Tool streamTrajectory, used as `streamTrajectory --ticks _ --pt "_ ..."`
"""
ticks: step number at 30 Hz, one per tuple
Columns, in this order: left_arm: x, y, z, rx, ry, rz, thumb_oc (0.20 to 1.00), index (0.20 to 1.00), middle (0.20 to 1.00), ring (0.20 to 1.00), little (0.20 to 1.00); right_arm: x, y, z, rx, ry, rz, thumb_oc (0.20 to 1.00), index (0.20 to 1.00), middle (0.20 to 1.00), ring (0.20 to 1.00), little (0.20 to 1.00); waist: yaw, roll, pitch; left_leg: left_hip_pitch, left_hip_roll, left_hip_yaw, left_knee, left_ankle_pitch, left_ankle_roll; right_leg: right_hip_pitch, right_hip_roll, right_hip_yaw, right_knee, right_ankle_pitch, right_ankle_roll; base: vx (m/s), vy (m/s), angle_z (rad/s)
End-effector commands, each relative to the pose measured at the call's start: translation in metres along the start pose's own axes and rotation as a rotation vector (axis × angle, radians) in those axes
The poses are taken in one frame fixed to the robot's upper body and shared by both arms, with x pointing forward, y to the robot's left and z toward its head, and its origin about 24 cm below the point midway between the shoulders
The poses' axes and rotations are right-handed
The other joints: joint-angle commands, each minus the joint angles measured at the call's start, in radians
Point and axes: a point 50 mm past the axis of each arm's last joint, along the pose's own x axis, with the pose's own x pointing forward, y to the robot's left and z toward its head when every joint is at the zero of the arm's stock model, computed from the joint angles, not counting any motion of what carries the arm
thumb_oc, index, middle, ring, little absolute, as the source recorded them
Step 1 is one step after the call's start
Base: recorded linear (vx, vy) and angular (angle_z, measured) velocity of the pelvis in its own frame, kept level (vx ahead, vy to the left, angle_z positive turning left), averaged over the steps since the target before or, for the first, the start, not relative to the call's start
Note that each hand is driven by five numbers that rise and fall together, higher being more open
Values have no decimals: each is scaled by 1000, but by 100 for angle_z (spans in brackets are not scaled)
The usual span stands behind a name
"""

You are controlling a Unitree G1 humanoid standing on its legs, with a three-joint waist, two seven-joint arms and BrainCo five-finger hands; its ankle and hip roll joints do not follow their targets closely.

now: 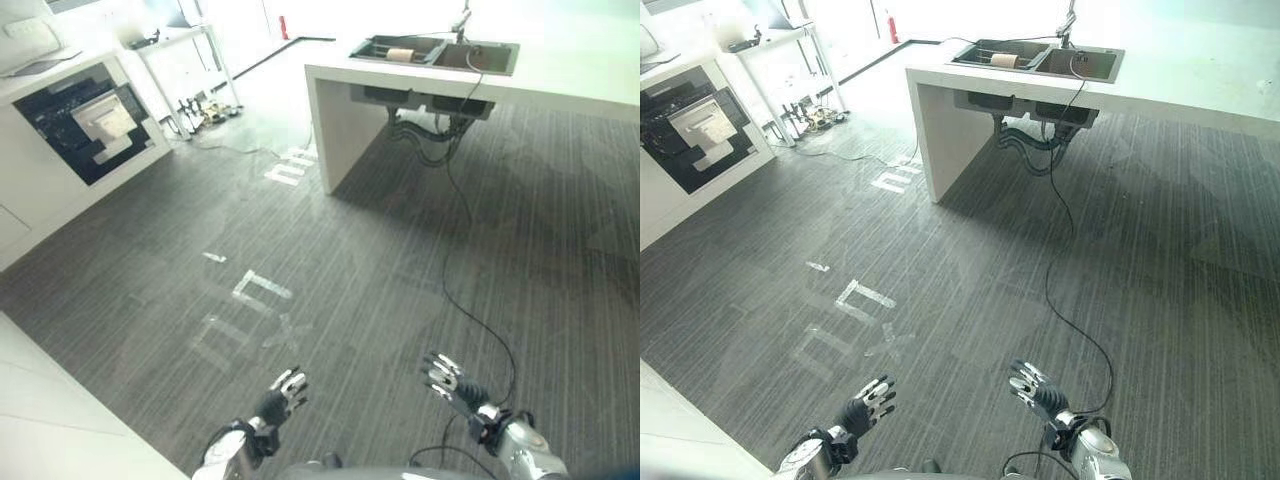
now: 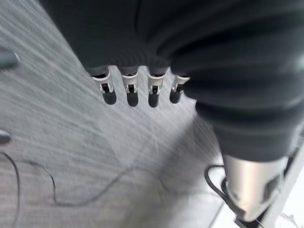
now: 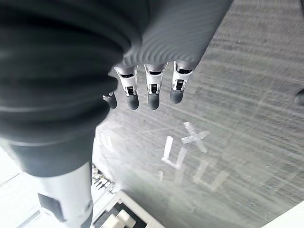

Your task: Place the dishes in the dishwasher.

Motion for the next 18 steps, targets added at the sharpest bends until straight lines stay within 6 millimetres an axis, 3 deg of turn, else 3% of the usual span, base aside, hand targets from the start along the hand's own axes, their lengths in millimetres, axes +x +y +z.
streamTrajectory --ticks 1,7,9,11,13,15,18 --pt "17 -11 28 124 -68 -25 1000 1000 1000 1000 1000 12 3 28 -75 -27 50 1000 1000 1000 1000 1000 -6 -25 58 -28 104 -45 83 -55 -131 -13 -44 -24 40 -71 35 -80 -130 5" --pt "18 -12 46 71 -156 -54 1000 1000 1000 1000 1000 11 1 39 -136 -32 53 1000 1000 1000 1000 1000 -11 -48 101 -148 79 -21 376 -169 -103 -34 -66 -28 74 -87 10 -51 -67 -3" --pt "16 -13 56 78 -212 -90 1000 1000 1000 1000 1000 10 -3 44 -111 -62 29 1000 1000 1000 1000 1000 -1 -45 122 -187 66 -24 380 -162 -92 -25 -52 -14 85 -98 5 21 8 8" --pt "14 -14 58 83 -229 -103 1000 1000 1000 1000 1000 10 -3 45 -118 -69 33 1000 1000 1000 1000 1000 3 -45 125 -193 62 -15 320 -115 -85 -30 -49 -13 85 -87 3 116 62 2" --pt "13 -17 58 59 -240 -121 1000 1000 1000 1000 1000 8 -2 45 -130 -77 29 1000 1000 1000 1000 1000 10 -25 129 -195 98 -29 187 -3 -118 -7 -25 -2 72 -95 8 343 177 6" --pt "13 -18 58 51 -239 -133 1000 1000 1000 1000 1000 7 -2 45 -130 -81 28 1000 1000 1000 1000 1000 11 -14 129 -203 135 -25 114 57 -150 17 -19 0 72 -118 13 309 173 17" --pt "13 -20 58 62 -237 -144 1000 1000 1000 1000 1000 5 -1 43 -138 -87 30 1000 1000 1000 1000 1000 11 -10 134 -211 175 23 81 103 -166 39 -28 -26 98 -138 13 291 221 15"
